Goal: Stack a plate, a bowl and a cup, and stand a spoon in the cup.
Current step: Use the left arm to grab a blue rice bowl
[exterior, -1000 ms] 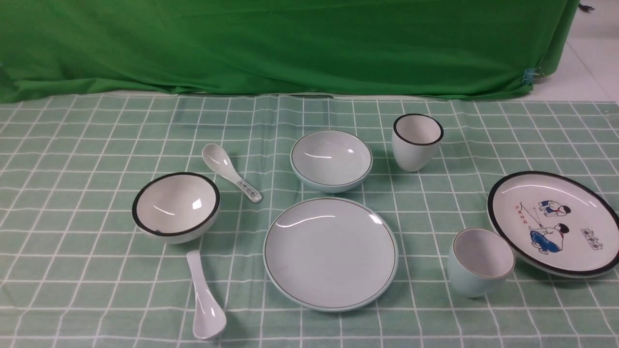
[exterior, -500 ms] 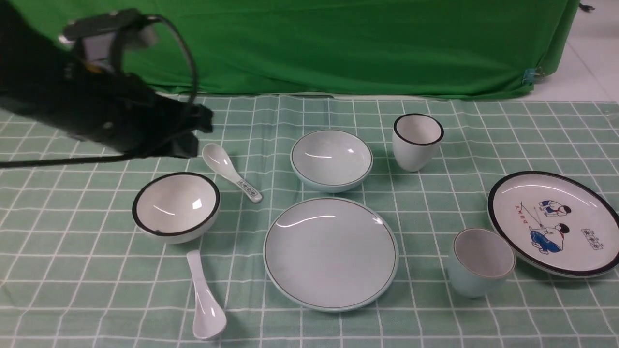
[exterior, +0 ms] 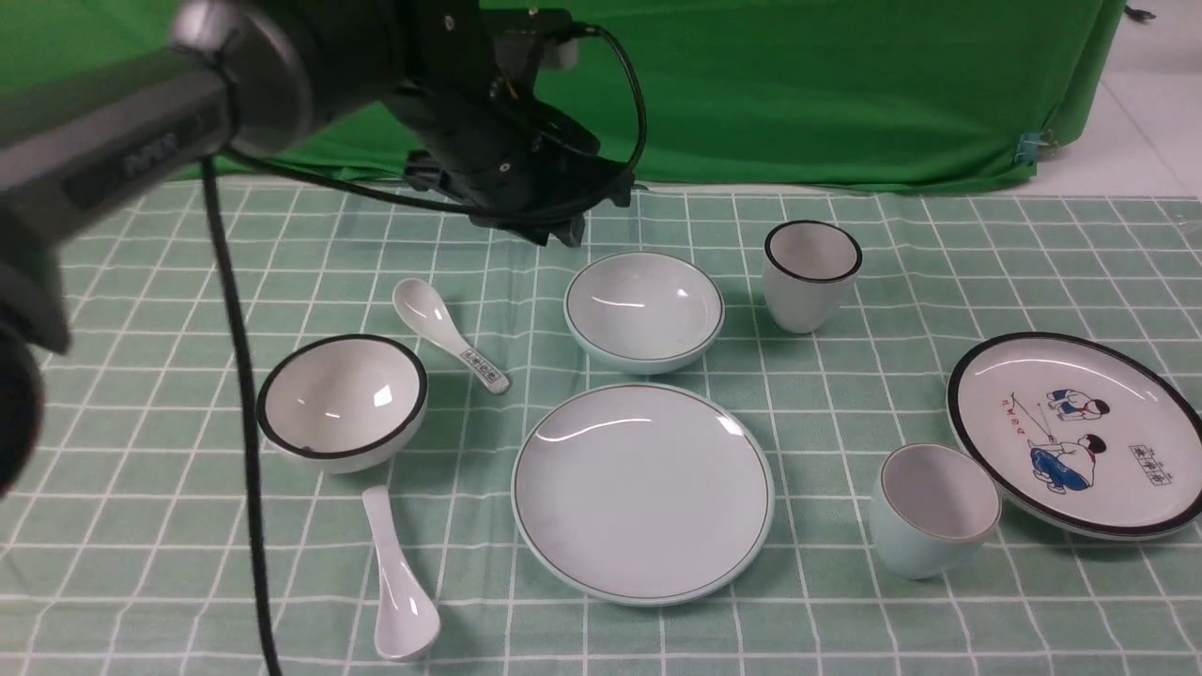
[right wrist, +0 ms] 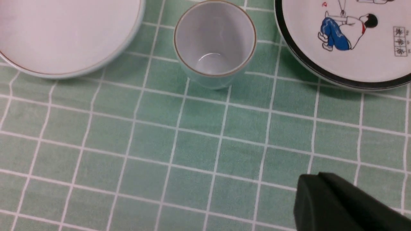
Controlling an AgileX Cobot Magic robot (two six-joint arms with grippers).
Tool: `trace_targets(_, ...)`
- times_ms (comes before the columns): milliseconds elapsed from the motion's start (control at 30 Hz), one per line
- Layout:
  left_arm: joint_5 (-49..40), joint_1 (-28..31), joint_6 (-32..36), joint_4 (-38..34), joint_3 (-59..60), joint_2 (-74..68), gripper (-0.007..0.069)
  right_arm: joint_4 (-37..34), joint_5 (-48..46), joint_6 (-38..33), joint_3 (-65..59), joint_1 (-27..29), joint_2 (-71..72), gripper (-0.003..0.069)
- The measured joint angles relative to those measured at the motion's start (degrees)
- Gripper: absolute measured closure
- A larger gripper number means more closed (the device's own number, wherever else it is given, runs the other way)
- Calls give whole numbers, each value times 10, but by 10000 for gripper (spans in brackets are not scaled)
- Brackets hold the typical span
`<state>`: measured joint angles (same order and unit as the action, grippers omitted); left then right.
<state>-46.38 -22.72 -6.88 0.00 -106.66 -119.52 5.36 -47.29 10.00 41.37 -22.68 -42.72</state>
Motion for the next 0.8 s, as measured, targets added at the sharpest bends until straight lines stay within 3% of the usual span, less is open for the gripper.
trace_targets(33, 1, 0, -5, 4, -4, -7, 332, 0, 0, 0, 0, 0, 0, 636)
trace_targets(100, 30, 0, -28, 15, -17, -46, 197, 0, 3, -1, 0, 0, 0, 636)
trace_targets(133, 33, 0, -29, 15, -18, -48, 188, 0, 3, -1, 0, 0, 0, 636)
trace_targets(233, 68, 0, -40, 14, -21, -82, 65, 1, 9, -3, 0, 0, 0, 633)
trace_targets(400, 71, 0, -66, 10, -21, -112, 54, 2, 20, -3, 0, 0, 0, 628)
trace_targets(533, 70, 0, -82, 0, -21, -126, 132, 4, 23, -5, 0, 0, 0, 624)
trace_targets(567, 67, 0, -85, 0, -21, -128, 220, 4, 24, -6, 0, 0, 0, 624)
trace_targets(633, 66, 0, -85, -3, -21, -129, 285, 4, 24, -7, 0, 0, 0, 623)
trace_targets(667, 64, 0, -86, -5, -21, -129, 410, 4, 24, -7, 0, 0, 0, 618)
trace_targets(733, 61, 0, -86, -5, -21, -127, 533, 4, 24, -7, 0, 0, 0, 612)
trace_targets(800, 62, 1, -90, -7, -21, -122, 575, 4, 24, -7, 0, 0, 0, 606)
